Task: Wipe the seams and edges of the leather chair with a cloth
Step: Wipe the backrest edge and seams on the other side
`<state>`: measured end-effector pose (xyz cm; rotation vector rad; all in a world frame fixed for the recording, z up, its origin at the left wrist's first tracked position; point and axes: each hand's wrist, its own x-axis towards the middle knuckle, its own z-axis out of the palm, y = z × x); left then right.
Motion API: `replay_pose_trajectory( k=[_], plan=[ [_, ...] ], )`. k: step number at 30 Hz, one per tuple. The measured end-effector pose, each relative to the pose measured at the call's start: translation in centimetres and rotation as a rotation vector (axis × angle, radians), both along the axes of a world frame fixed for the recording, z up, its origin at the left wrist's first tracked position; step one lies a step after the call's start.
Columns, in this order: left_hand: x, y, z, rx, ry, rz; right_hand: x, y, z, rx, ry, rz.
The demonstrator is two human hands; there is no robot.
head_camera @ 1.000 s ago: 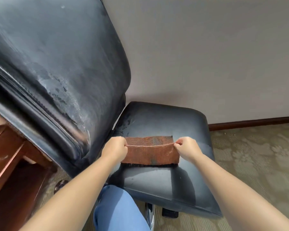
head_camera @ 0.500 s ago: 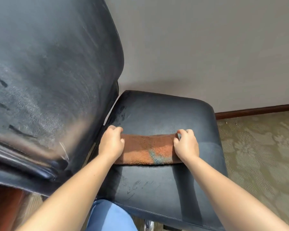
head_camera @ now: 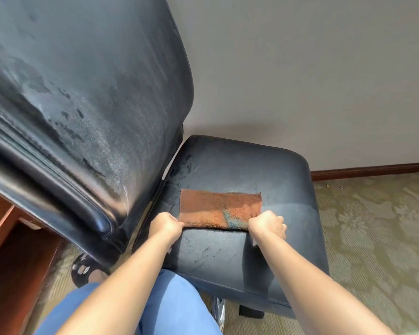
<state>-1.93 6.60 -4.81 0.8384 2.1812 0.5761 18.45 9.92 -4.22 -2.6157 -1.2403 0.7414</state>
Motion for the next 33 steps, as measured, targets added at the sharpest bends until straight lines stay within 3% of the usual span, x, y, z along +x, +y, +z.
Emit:
replay_pose_trajectory(
  k=[3, 6, 10, 15, 18, 24, 27, 33],
  plan=[
    [0.1, -0.2, 0.0, 0.039, -0.076, 0.058, -0.2, -0.1, 0.7, 0.057, 0.080, -0.015],
    [0.1, -0.1, 0.2, 0.085, -0.217, 0.117, -1.5, 0.2, 1.6, 0.257, 0.229, 0.007],
    [-0.6, -0.3, -0.3, 0.135, -0.305, 0.190, -5.3, 0.5, 2.6, 0.459, 0.264, 0.294],
    [-0.5, -1.1, 0.1, 0.158, -0.597, 0.268, -9.6, -1.5, 0.7, 0.279, 0.502, 0.662],
    [-0.9, -1.0, 0.0, 0.141, -0.642, 0.267, -9.8, -2.2, -0.7, 0.269, 0.477, 0.639],
    [-0.8, -0.2, -0.9, 0.143, -0.450, 0.165, -7.5, -1.1, -1.1, 0.335, 0.239, 0.470],
    [-0.5, 0.7, -0.8, 0.158, -0.420, 0.220, -7.0, -0.2, -1.2, 0.249, 0.244, 0.386],
    [-0.3, 1.3, 0.1, 0.160, -0.597, 0.330, -7.7, 0.2, -1.6, 0.191, 0.419, 0.308]
  ],
)
